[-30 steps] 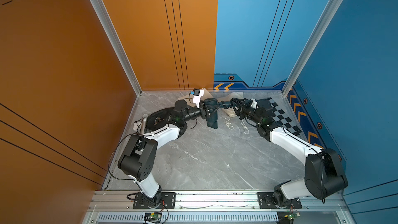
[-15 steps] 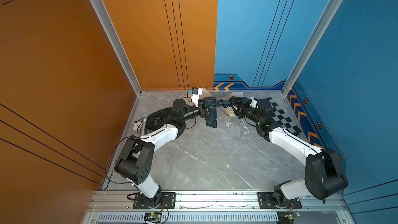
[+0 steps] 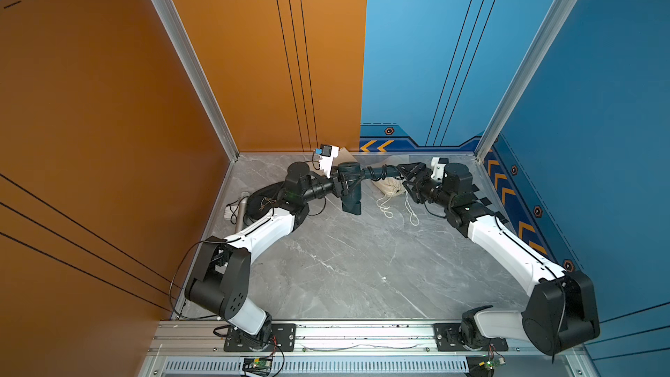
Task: Pack away hair dryers
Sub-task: Adjust the hair dryer, then fold the hair dryer.
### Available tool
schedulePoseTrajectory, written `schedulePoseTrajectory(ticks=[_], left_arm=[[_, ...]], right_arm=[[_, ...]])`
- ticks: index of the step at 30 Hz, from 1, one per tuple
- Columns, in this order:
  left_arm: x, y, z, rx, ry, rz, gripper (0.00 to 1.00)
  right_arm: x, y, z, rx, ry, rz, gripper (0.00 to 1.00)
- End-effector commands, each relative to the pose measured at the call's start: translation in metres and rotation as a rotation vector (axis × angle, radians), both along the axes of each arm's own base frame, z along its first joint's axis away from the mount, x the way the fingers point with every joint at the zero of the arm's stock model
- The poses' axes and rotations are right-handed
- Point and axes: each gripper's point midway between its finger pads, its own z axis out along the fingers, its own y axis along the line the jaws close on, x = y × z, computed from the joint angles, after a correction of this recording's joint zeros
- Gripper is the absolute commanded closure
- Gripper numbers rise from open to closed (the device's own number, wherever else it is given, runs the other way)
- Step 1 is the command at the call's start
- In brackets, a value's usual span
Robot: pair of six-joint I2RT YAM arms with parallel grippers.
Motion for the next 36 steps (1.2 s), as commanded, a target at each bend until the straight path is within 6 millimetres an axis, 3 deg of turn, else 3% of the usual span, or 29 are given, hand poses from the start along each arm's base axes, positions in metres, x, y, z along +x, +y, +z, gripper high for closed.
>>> schedulePoseTrajectory(ticks=[1,4,13,26,36], left_arm=[[-0.005,0.009,0.048,-0.006,-0.151,0.029,0.92],[-0.007,0.009,0.046,0.032,-0.147,0.018,0.92],[-0.019,0.003,0.027,0.225,-0.121,-0.021,0.93],[-0.034,-0.005,0.028,0.327,-0.079,-0.117,0.96],[-0.046,-0.014,0.034,0.318,-0.069,-0.179,0.97]], right_arm=[[-0.012,-0.018,0.000,-0.291,-0.072,0.054,0.20],[-0.025,-0.020,0.005,-0.495,-0.176,0.149,0.21],[-0.065,0.013,0.012,-1.107,-0.640,0.432,0.20],[-0.071,0.026,-0.009,-1.373,-0.895,0.592,0.23],[-0.052,0.049,0.000,-1.401,-1.008,0.567,0.26]])
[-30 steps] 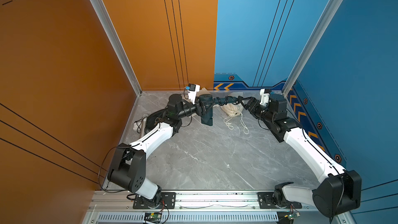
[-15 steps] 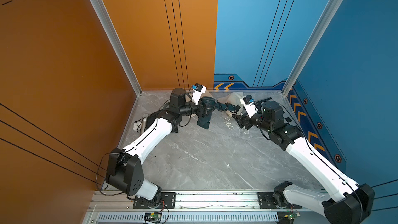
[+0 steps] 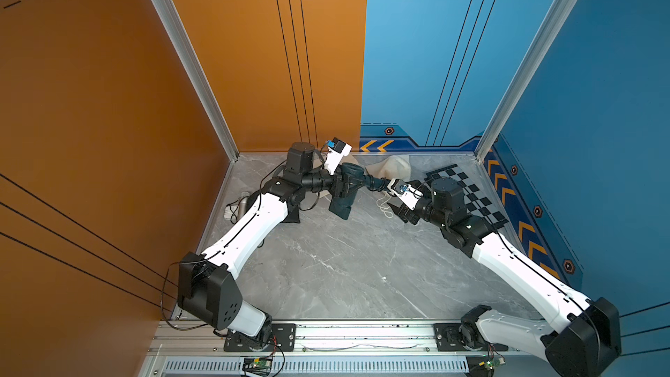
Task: Pack away hair dryers
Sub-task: Fold the hair dryer.
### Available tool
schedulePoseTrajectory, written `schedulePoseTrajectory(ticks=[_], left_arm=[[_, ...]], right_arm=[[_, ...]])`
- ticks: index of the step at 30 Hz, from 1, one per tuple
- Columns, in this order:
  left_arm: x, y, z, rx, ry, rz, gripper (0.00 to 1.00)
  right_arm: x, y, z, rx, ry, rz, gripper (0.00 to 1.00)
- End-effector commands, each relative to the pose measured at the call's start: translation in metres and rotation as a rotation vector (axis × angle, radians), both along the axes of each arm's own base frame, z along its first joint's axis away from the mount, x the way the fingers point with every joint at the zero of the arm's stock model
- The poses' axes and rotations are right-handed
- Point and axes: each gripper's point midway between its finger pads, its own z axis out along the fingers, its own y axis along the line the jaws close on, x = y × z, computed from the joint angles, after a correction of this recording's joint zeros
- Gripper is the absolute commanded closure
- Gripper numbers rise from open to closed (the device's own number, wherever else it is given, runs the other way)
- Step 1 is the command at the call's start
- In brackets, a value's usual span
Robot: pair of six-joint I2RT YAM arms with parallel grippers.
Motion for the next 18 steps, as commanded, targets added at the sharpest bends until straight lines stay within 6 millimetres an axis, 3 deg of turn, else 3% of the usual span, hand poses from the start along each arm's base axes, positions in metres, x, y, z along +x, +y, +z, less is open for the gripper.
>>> schedulePoseTrajectory(ticks=[1,9,18], left_arm=[[-0.011,-0.009,0.024,-0.034,-0.053,-0.065,0.97],[-0.014,-0.015,0.024,-0.038,-0.051,-0.088,0.98],[0.001,-0.009,0.030,-0.083,-0.080,0.000,1.00]], right_arm=[[0.012,0.010,0.020,0.001,-0.093,0.014,0.27],[0.023,0.027,0.012,-0.033,-0.095,0.041,0.33],[0.027,0.035,0.014,0.028,-0.071,-0.001,0.74]])
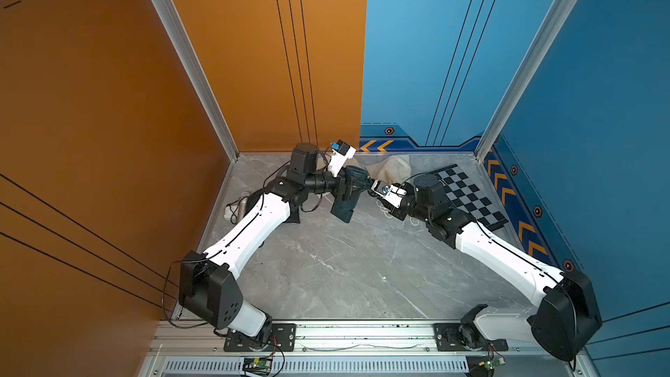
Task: Pack away hair dryers
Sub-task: Fold the hair dryer.
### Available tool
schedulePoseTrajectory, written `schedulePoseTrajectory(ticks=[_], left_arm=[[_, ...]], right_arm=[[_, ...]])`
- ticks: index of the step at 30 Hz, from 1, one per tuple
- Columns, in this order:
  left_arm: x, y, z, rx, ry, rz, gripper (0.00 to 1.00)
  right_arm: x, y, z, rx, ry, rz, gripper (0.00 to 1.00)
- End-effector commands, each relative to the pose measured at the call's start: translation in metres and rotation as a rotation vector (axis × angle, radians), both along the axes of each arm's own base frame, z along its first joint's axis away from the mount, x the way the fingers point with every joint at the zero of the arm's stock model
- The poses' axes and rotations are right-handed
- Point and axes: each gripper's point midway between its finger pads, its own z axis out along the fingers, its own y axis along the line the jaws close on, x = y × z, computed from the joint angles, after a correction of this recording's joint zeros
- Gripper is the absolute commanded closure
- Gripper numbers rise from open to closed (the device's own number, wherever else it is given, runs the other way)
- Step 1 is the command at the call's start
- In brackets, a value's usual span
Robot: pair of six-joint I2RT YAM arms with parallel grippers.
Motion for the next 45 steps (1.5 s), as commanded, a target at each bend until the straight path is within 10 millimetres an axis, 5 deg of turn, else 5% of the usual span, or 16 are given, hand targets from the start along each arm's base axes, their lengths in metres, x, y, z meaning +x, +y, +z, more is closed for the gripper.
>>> schedulePoseTrajectory(ticks=[1,18,24,27,32,38,42,45], left_arm=[[0.008,-0.001,0.034,-0.102,-0.103,0.033,1.00],[0.021,-0.008,0.049,-0.179,-0.208,0.161,1.00],[0.021,-0.009,0.052,-0.195,-0.225,0.185,1.00],[0.019,-0.008,0.054,-0.200,-0.233,0.194,1.00],[0.017,-0.006,0.057,-0.211,-0.238,0.197,1.00],[0.020,0.001,0.062,-0.223,-0.234,0.207,1.00],[0.025,0.005,0.064,-0.240,-0.211,0.217,1.00],[0.027,0.003,0.064,-0.255,-0.186,0.218,1.00]], right_arm=[[0.008,0.004,0.028,0.130,-0.016,-0.070,0.77],[-0.006,0.039,0.088,0.833,0.193,-0.310,0.79],[-0.012,0.047,0.094,1.113,0.336,-0.433,0.74],[-0.013,0.050,0.098,1.210,0.389,-0.432,0.65],[-0.021,0.055,0.112,1.226,0.394,-0.349,0.38],[-0.040,0.035,0.127,1.168,0.382,-0.239,0.23],[-0.059,0.017,0.125,1.102,0.356,-0.183,0.25],[-0.047,-0.020,0.113,1.127,0.345,-0.284,0.35]])
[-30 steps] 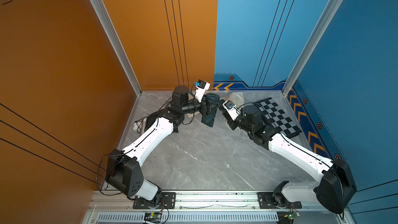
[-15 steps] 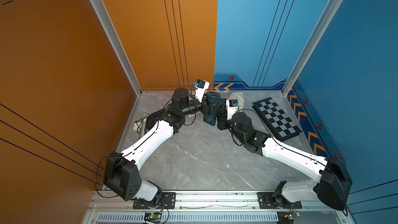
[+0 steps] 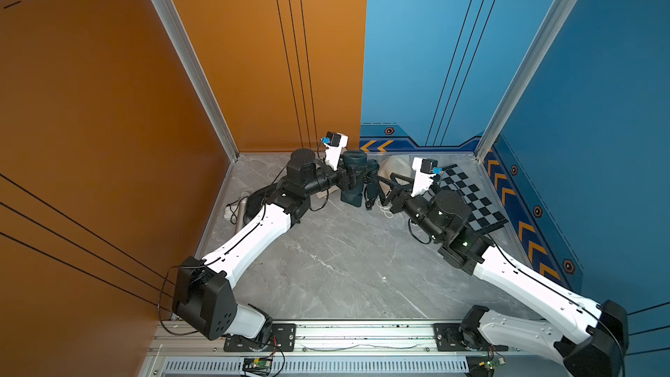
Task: Pack away hair dryers
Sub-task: Fold the hair dryer.
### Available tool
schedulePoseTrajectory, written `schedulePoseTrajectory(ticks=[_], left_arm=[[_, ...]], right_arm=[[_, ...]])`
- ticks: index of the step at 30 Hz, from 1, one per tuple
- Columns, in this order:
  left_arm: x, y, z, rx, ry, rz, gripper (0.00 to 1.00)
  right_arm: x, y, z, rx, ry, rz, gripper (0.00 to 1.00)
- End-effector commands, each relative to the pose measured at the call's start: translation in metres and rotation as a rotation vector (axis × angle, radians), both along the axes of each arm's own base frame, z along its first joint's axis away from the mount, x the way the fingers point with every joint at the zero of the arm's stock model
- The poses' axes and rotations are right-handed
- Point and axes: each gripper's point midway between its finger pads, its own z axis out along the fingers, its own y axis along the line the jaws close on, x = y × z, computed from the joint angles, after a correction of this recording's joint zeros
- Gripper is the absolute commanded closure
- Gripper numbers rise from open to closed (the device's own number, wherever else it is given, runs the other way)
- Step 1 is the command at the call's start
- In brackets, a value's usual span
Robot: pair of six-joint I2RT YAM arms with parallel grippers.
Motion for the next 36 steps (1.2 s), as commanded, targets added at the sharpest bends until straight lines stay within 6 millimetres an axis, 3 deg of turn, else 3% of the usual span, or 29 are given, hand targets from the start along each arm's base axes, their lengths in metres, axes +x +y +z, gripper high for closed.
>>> schedulePoseTrajectory(ticks=[1,4,8,12,16,21,24,25,28,36], left_arm=[[0.002,0.001,0.017,-0.061,-0.018,-0.006,1.00],[0.002,-0.001,0.019,-0.078,-0.006,-0.006,1.00],[-0.001,-0.003,0.024,-0.089,-0.007,-0.007,1.00],[-0.004,-0.007,0.026,-0.096,-0.011,-0.007,1.00],[-0.003,-0.010,0.024,-0.101,-0.012,-0.002,1.00],[0.000,-0.013,0.022,-0.106,-0.019,0.009,1.00],[0.001,-0.016,0.019,-0.107,-0.020,0.015,1.00],[0.002,-0.017,0.018,-0.106,-0.021,0.015,1.00],[0.003,-0.018,0.014,-0.107,-0.018,0.017,1.00],[0.001,-0.018,0.008,-0.099,-0.023,0.026,1.00]], right_arm=[[0.011,-0.025,-0.027,-0.019,0.054,-0.028,0.38],[0.030,-0.049,-0.049,0.030,0.143,-0.089,0.44],[0.052,-0.053,-0.069,0.056,0.227,-0.105,0.48],[0.066,-0.029,-0.084,0.067,0.289,-0.042,0.52],[0.069,0.003,-0.095,0.046,0.321,0.015,0.53],[0.054,0.047,-0.103,0.019,0.349,0.090,0.54],[0.048,0.060,-0.110,0.019,0.367,0.091,0.54],[0.039,0.075,-0.111,0.020,0.371,0.127,0.54],[0.037,0.080,-0.113,0.045,0.388,0.133,0.54],[0.026,0.099,-0.088,0.175,0.362,0.189,0.54]])
